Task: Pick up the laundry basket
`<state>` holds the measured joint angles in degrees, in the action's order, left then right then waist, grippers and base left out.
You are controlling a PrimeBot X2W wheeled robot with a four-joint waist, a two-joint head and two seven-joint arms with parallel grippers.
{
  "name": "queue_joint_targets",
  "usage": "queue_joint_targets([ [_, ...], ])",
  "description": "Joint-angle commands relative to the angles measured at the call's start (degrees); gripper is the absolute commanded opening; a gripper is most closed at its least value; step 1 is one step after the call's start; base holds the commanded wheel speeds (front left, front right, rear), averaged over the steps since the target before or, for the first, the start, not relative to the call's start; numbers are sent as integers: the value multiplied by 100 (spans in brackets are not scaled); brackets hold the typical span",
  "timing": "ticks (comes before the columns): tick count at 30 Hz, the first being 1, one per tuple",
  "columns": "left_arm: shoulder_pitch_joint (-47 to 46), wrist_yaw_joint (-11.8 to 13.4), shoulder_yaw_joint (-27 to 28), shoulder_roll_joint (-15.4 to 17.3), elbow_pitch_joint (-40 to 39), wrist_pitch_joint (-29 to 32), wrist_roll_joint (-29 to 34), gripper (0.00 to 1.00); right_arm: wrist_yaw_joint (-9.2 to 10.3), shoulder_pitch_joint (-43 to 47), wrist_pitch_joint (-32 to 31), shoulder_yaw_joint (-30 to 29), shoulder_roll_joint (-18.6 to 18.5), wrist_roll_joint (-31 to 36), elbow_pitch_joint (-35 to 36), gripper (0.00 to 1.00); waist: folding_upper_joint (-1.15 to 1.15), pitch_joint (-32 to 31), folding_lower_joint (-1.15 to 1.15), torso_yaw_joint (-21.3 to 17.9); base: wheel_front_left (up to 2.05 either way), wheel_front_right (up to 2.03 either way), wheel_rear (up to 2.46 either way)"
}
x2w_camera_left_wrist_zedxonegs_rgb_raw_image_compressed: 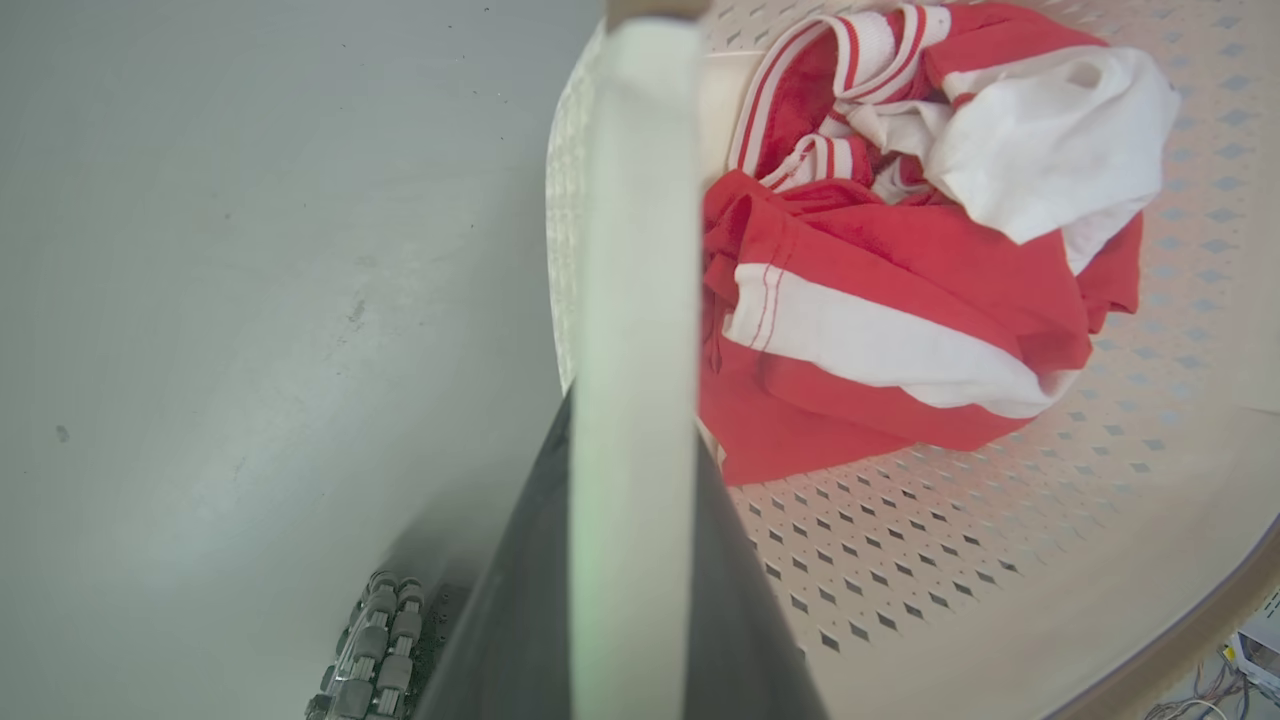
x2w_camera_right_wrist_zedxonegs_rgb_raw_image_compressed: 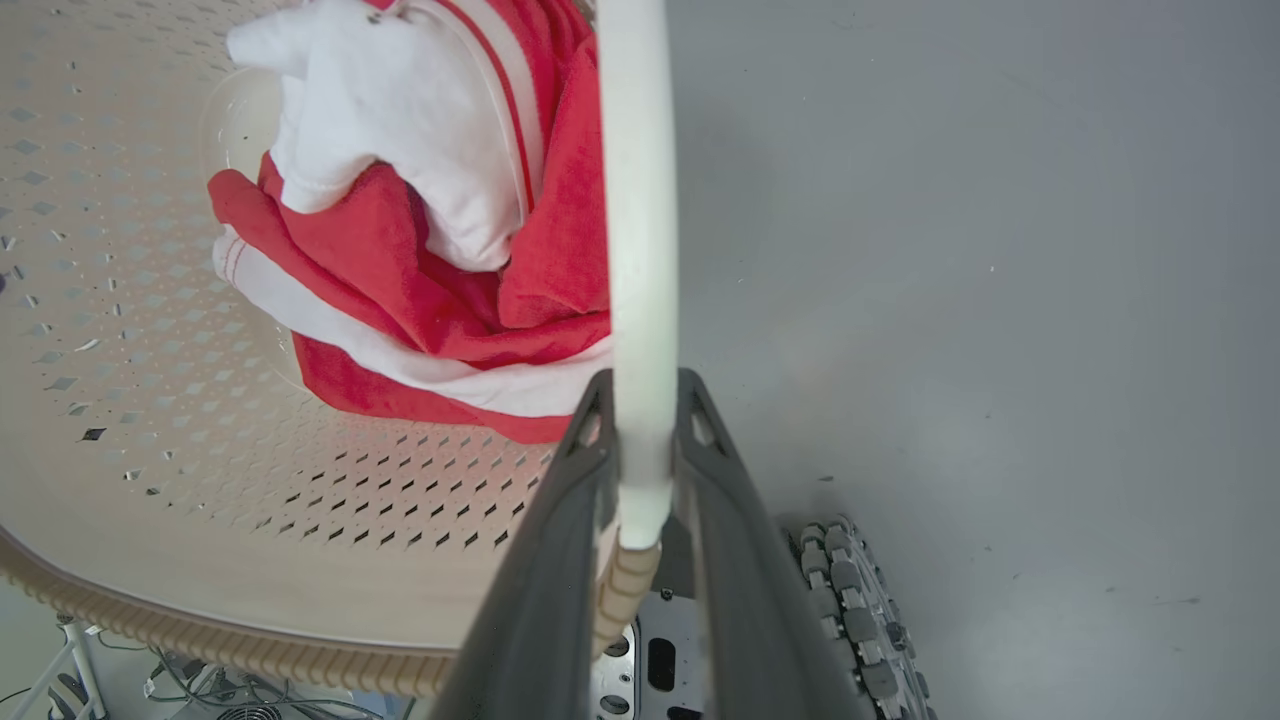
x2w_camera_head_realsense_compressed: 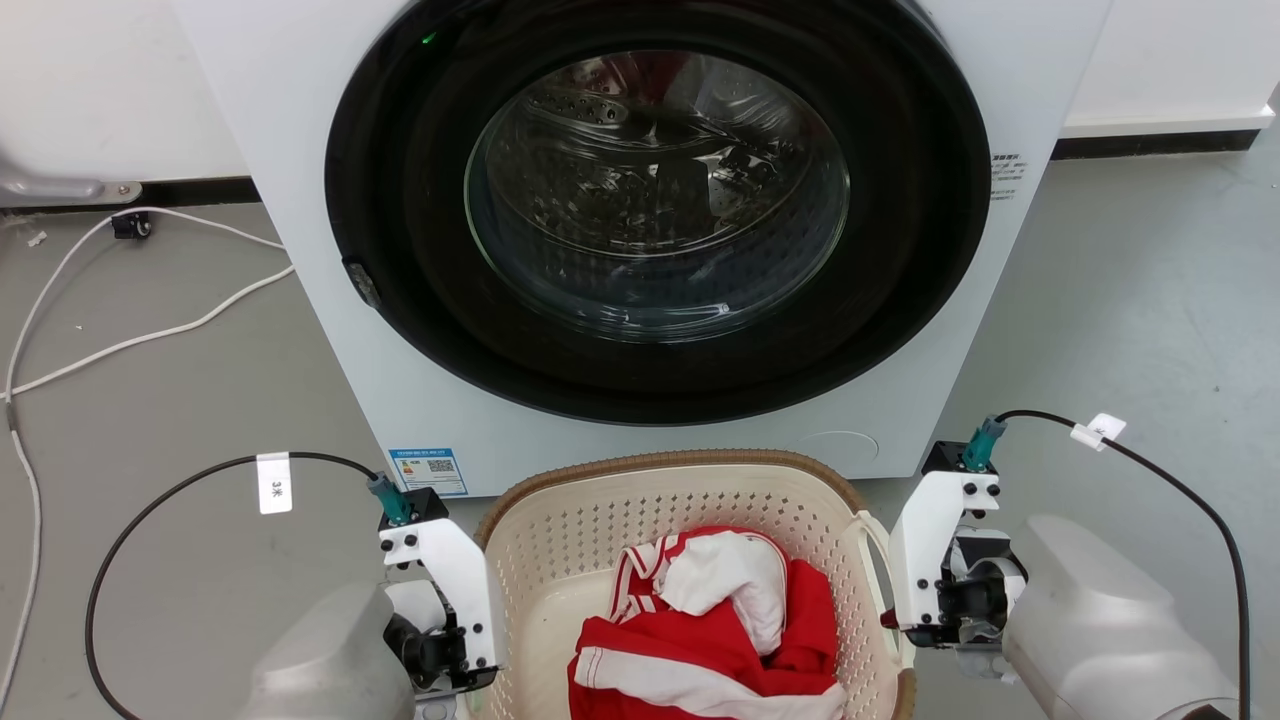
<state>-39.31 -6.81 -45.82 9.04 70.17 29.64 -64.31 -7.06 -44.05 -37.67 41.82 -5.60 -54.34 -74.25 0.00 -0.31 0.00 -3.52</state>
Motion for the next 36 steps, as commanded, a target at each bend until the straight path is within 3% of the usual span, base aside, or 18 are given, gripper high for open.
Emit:
queue_joint_targets([
  [1,-16,-122,-3,-215,-141,-18,-111,0,-79,31,7,-52,239,-5,77,0,0,-2,0,1,0,0,0],
  [36,12,-123,-255,-183,-77,-95,-389,0,-79,116,-119,-756,339,621,76,0,0,8,0,-27,0,0,0],
])
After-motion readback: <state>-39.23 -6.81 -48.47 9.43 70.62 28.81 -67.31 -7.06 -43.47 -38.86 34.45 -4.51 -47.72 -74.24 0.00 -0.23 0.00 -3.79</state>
